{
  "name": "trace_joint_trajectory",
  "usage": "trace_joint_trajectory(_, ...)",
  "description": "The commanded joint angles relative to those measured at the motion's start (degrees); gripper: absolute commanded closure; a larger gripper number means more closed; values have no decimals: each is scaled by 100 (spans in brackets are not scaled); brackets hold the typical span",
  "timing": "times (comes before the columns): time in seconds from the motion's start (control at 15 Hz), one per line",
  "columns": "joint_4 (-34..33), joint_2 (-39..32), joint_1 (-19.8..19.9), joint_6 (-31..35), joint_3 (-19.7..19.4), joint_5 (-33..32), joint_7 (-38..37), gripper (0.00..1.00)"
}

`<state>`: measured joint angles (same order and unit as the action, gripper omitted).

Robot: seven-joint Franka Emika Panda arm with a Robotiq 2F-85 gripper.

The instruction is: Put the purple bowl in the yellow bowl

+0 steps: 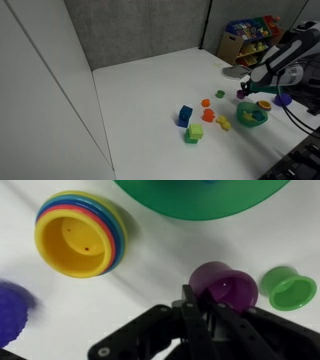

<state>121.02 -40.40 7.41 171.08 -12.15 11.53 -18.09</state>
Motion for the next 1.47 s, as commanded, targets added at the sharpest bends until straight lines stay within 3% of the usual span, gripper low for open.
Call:
trace_joint_trajectory(0.0, 723, 741, 86, 26, -162, 80, 94, 95)
trace_joint_trajectory(0.4, 1529, 1297, 242, 76, -486, 10, 191, 95)
trace_joint_trajectory(0.8, 1756, 1208, 516, 271, -540, 21, 255, 95)
trace_joint_trajectory(1.4, 1796, 1178, 917, 628, -231, 77, 496, 95)
